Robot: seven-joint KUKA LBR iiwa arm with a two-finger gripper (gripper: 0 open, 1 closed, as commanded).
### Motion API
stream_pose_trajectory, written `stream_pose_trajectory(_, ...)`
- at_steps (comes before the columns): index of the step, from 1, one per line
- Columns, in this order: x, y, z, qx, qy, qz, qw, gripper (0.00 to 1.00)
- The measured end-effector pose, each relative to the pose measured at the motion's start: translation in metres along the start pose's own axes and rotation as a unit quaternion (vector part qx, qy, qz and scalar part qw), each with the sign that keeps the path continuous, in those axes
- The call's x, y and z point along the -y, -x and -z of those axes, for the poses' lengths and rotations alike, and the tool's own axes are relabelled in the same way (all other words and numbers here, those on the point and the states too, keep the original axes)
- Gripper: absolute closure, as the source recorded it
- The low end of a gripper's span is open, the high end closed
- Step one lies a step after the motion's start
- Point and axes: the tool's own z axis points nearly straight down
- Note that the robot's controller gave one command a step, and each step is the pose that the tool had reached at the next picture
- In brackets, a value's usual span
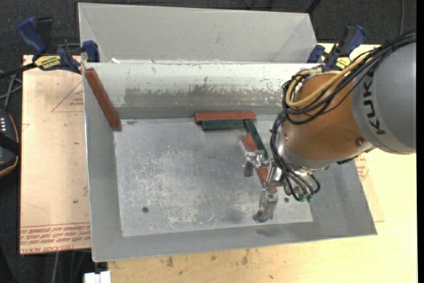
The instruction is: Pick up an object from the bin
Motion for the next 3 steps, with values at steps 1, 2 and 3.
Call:
stream_pose_trajectory(1,0.011,0.000,-0.007,-0.0001,-0.001,0.004,1.0000,0.00)
stream_pose_trajectory(2,0.022,0.040,-0.055,0.0033,0.000,0.130,0.9914,0.00)
stream_pose_trajectory(3,0.064,0.039,-0.040,-0.0038,0.003,0.092,0.9957,0.00)
